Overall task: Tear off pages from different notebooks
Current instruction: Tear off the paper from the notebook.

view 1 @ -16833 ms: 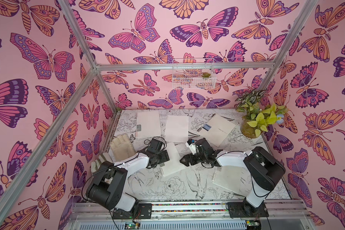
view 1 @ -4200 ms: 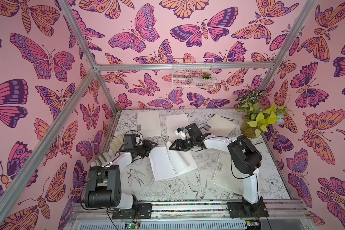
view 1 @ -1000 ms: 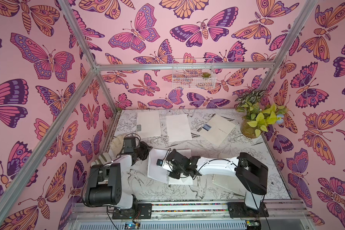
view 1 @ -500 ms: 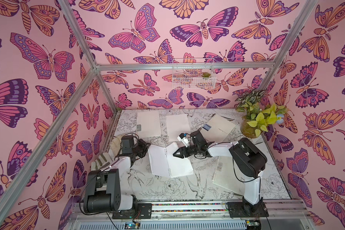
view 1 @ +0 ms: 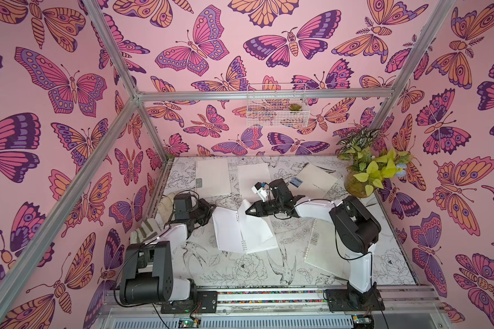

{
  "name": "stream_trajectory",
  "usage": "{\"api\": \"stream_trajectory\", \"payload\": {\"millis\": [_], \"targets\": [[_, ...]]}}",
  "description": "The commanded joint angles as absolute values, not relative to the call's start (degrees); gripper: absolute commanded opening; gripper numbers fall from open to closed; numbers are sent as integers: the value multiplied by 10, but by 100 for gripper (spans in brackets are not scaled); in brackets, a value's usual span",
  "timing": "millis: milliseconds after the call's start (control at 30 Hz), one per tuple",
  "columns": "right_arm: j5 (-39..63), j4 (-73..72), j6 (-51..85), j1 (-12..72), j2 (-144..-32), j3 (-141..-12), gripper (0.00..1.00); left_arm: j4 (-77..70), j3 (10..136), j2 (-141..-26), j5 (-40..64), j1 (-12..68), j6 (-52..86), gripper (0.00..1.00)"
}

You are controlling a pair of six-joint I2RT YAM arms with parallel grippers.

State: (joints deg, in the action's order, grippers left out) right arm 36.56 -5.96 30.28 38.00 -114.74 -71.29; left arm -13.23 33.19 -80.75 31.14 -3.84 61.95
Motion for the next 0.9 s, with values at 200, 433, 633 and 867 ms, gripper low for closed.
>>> {"api": "stream_trajectory", "payload": {"millis": [200,433,633,867], "targets": [[205,119,208,398,-1105,-749,6,-128,345,-817,323,-42,609,0],[-5,172,29,544,-1080,-775,0,-128,344,-816,315,-41,619,0],[-121,173,-63,624,-1109,-783,0,-127,331,-807,285,-41,639,0],[-54,94,-99,662,-1071,-723,0,-137,324,-809,258,-40,663,0]]}}
